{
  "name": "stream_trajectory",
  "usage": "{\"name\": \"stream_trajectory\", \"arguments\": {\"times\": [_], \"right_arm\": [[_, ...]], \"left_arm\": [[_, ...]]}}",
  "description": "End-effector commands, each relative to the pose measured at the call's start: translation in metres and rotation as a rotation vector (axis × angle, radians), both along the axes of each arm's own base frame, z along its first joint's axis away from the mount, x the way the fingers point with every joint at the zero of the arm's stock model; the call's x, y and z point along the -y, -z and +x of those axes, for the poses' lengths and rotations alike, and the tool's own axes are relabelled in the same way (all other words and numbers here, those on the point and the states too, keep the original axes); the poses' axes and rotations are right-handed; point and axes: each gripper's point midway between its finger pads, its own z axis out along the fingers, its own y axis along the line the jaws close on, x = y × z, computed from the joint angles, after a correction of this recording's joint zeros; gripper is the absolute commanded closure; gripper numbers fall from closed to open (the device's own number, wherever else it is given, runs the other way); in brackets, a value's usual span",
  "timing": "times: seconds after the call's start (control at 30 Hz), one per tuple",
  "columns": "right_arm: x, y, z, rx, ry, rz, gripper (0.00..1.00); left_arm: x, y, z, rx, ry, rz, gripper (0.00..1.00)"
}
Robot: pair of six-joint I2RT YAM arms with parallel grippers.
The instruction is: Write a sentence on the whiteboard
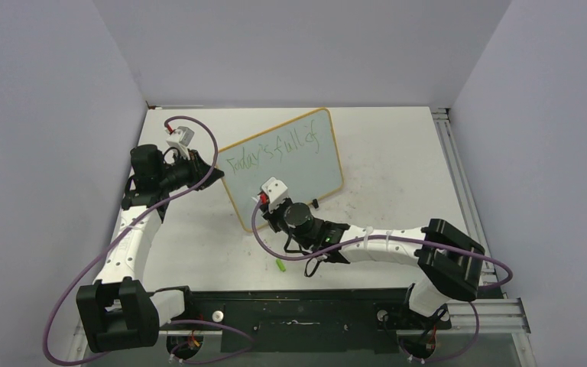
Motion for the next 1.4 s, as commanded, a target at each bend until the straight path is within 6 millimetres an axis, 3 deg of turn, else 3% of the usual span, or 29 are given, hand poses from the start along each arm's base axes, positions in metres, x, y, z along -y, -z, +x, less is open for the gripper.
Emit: {"name": "stream_trajectory", "arguments": {"times": [0.0, 0.3, 0.6, 1.03, 1.2, 1.37], "right_arm": [[-0.011, -0.058, 0.013, 0.102, 0.019, 0.111, 0.95], [-0.019, -0.065, 0.024, 0.13, 0.021, 0.116, 0.95], [-0.016, -0.042, 0.026, 0.098, 0.028, 0.076, 0.95], [0.003, -0.007, 0.014, 0.022, 0.048, 0.032, 0.95], [0.006, -0.003, 0.012, 0.015, 0.053, 0.029, 0.95], [0.007, -0.011, 0.016, 0.033, 0.08, 0.049, 0.95]], "left_arm": [[-0.004, -0.015, 0.005, 0.062, -0.019, 0.027, 1.0], [-0.004, -0.015, 0.006, 0.061, -0.017, 0.027, 1.0], [-0.004, -0.015, 0.006, 0.059, -0.016, 0.026, 1.0], [-0.004, -0.015, 0.006, 0.058, -0.015, 0.025, 1.0], [-0.004, -0.014, 0.006, 0.057, -0.016, 0.026, 1.0], [-0.004, -0.014, 0.006, 0.058, -0.016, 0.026, 1.0]]}}
